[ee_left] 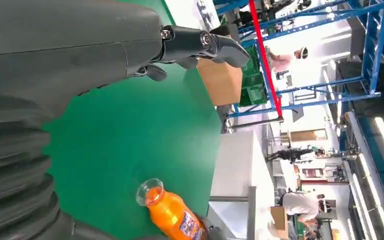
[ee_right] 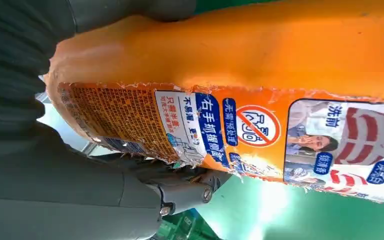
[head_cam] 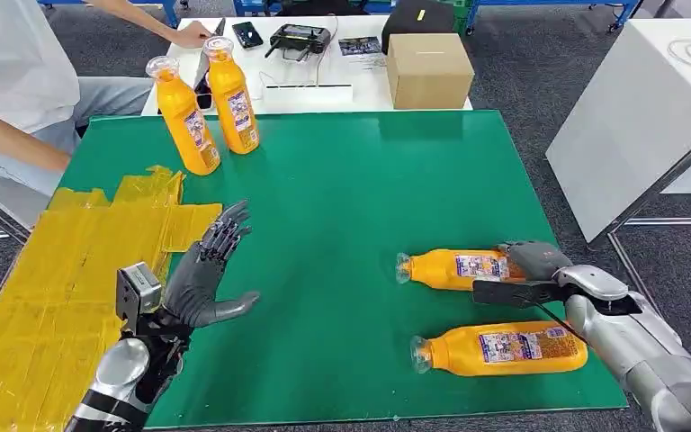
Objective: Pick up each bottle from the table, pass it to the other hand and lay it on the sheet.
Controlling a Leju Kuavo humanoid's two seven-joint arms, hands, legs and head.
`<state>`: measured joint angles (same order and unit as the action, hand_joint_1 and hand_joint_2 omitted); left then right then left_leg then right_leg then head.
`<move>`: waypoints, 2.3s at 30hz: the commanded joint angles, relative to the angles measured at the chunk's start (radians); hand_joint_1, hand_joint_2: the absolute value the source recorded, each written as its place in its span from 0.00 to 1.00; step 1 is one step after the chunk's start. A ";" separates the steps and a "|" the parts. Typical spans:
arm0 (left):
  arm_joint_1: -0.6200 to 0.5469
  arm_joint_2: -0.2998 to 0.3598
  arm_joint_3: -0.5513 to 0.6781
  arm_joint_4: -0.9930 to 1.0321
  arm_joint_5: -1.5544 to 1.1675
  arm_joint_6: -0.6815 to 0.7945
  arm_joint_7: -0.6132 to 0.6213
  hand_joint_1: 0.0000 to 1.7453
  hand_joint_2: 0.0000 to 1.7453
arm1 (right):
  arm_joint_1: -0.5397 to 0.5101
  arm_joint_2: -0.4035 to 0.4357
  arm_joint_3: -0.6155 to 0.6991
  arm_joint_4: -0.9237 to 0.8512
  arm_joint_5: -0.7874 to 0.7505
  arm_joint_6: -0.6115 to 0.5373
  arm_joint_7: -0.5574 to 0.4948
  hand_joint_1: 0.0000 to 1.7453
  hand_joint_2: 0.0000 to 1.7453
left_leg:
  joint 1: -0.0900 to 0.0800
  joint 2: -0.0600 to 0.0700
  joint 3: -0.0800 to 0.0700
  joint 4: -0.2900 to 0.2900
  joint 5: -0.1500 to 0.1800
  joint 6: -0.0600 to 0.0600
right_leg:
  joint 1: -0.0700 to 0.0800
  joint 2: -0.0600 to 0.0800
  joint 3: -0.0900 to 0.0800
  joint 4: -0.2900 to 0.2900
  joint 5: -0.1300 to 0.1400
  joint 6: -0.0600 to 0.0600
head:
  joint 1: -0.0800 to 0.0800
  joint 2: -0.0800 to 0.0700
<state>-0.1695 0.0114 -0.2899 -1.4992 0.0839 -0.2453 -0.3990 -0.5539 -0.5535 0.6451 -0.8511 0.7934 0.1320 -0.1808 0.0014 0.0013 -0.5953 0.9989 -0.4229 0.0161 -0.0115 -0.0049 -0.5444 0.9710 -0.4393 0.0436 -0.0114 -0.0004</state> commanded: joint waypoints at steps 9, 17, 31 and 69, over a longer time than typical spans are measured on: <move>-0.012 0.002 -0.006 0.049 -0.006 0.003 0.011 0.00 1.00 | 0.008 0.094 -0.022 0.051 0.070 -0.161 0.017 1.00 1.00 | 0.002 0.002 0.005 -0.002 -0.001 -0.001 | 0.002 0.003 0.004 -0.003 0.000 -0.002 | 0.000 0.000; -0.005 0.006 -0.040 0.021 -0.053 0.019 0.048 0.00 1.00 | 0.263 0.367 -0.461 -0.347 -0.146 -0.399 -0.054 1.00 1.00 | 0.002 0.004 0.003 -0.002 -0.002 -0.002 | 0.002 0.005 0.002 -0.002 0.000 -0.002 | 0.000 0.000; -0.072 -0.002 -0.123 0.081 -0.035 0.038 0.064 0.00 1.00 | 0.343 0.606 -0.395 -0.471 -0.495 -0.304 -0.165 1.00 1.00 | 0.002 0.001 0.000 -0.001 -0.001 -0.001 | 0.002 0.000 -0.001 0.000 -0.001 -0.002 | 0.000 0.000; -0.150 -0.039 -0.149 0.144 0.055 0.048 0.057 0.24 1.00 | 0.253 0.676 0.067 -0.243 -0.549 -0.079 -0.166 1.00 1.00 | 0.002 -0.001 0.000 -0.001 -0.001 -0.001 | 0.002 -0.001 0.000 -0.001 -0.001 -0.002 | 0.000 0.000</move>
<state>-0.2654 -0.0134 -0.4253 -1.4324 0.1164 -0.2060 -0.3380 -0.2538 0.1442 0.6096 -1.1772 0.2399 0.0446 -0.3395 0.0022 0.0015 -0.5979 0.9983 -0.4226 0.0155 -0.0110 -0.0054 -0.5476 0.9714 -0.4400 0.0432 -0.0111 -0.0004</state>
